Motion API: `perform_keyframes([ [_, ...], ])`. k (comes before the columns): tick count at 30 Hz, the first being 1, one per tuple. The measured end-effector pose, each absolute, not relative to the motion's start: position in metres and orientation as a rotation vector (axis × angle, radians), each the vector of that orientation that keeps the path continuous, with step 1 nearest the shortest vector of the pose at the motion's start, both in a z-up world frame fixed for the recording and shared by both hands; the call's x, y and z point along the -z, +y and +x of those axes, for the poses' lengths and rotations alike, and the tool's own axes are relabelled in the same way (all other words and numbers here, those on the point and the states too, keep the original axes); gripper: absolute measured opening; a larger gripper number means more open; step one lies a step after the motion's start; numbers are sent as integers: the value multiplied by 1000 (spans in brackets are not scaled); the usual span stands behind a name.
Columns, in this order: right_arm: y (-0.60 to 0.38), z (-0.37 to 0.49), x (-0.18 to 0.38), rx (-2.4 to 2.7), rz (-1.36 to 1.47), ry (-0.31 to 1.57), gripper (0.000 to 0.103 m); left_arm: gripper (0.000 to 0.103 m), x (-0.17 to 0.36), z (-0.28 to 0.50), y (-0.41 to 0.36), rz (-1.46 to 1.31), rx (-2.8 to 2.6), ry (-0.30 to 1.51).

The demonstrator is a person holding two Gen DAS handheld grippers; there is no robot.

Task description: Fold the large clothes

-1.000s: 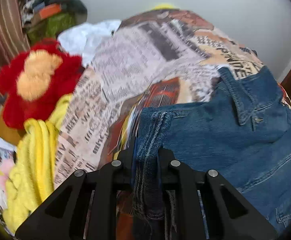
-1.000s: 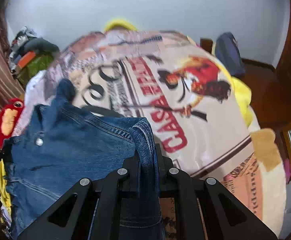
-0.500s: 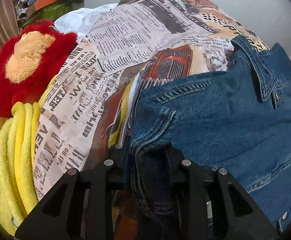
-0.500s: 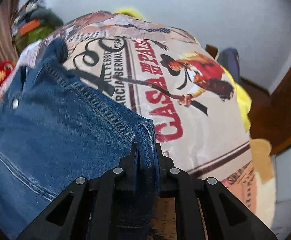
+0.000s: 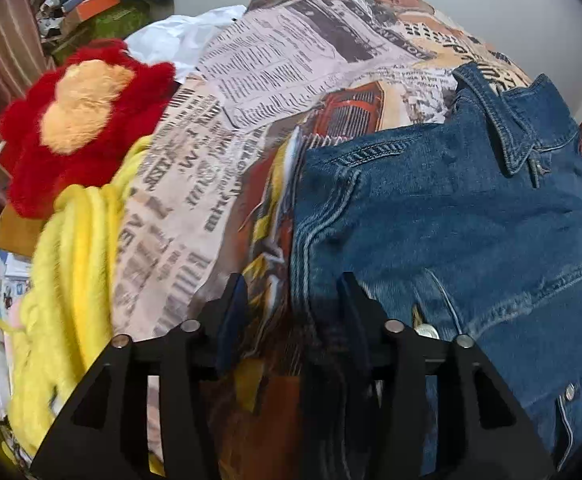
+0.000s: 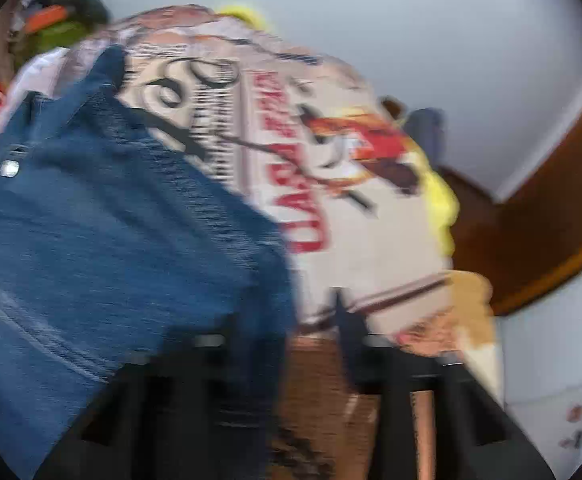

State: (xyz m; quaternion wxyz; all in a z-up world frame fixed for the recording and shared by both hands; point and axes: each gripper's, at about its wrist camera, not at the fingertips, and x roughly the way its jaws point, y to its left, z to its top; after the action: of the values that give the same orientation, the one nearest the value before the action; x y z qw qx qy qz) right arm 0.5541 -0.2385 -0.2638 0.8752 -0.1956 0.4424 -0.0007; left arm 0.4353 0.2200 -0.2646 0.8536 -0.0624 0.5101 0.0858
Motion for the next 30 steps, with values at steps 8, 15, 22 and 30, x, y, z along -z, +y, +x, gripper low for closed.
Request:
perform_keyframes([
  [8, -265, 534, 233, 10, -302, 932, 83, 51, 226, 409, 210, -81, -173, 1018],
  [15, -251, 475, 183, -83, -299, 851, 83, 57, 172, 377, 183, -55, -118, 894],
  [22, -240, 408, 129, -197, -223, 788, 92, 77, 129, 332, 156, -28, -52, 780],
  [30, -242, 337, 100, -281, -142, 751, 102, 97, 114, 266, 166, -124, -96, 710],
])
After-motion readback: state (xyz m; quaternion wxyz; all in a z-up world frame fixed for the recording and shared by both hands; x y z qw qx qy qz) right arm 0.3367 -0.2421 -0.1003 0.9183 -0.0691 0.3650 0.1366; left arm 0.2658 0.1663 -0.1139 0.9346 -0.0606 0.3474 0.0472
